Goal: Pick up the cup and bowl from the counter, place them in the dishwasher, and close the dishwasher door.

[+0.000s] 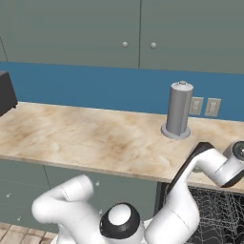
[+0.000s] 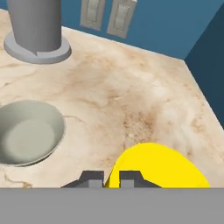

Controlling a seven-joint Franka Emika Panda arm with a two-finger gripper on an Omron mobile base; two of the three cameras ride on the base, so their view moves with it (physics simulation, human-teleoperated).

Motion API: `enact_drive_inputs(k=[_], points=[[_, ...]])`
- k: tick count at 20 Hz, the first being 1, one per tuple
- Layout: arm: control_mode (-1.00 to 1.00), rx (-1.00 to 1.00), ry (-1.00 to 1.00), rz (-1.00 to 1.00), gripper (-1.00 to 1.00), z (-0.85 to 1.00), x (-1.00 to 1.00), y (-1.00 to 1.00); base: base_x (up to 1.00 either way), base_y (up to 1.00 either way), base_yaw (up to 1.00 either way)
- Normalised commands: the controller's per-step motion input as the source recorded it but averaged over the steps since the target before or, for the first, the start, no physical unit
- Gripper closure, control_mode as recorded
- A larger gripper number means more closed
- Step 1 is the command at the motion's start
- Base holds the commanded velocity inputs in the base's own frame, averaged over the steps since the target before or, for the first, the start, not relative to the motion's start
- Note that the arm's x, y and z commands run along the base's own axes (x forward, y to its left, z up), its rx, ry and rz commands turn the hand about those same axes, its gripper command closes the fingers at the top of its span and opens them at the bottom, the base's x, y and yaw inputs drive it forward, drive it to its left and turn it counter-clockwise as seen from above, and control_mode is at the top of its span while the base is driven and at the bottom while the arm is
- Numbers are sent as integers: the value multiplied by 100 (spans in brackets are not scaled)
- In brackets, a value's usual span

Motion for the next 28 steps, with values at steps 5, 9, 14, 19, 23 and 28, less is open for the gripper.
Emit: enact_drive_inputs(k=[5,9,14,19,23,28], points=[[-100,-10,-2,7,100,0,-63,15,0,0,0],[-100,-1,-1,0,100,-1,-55,8,0,0,0],[-100,0,0,0,100,-19,-36,8,0,0,0],[-100,0,0,2,100,-29,-24,11,0,0,0],[-100,0,0,13,100,-30,-12,1,0,0,0],[-100,-1,0,20,100,-31,0,0,0,0,0]])
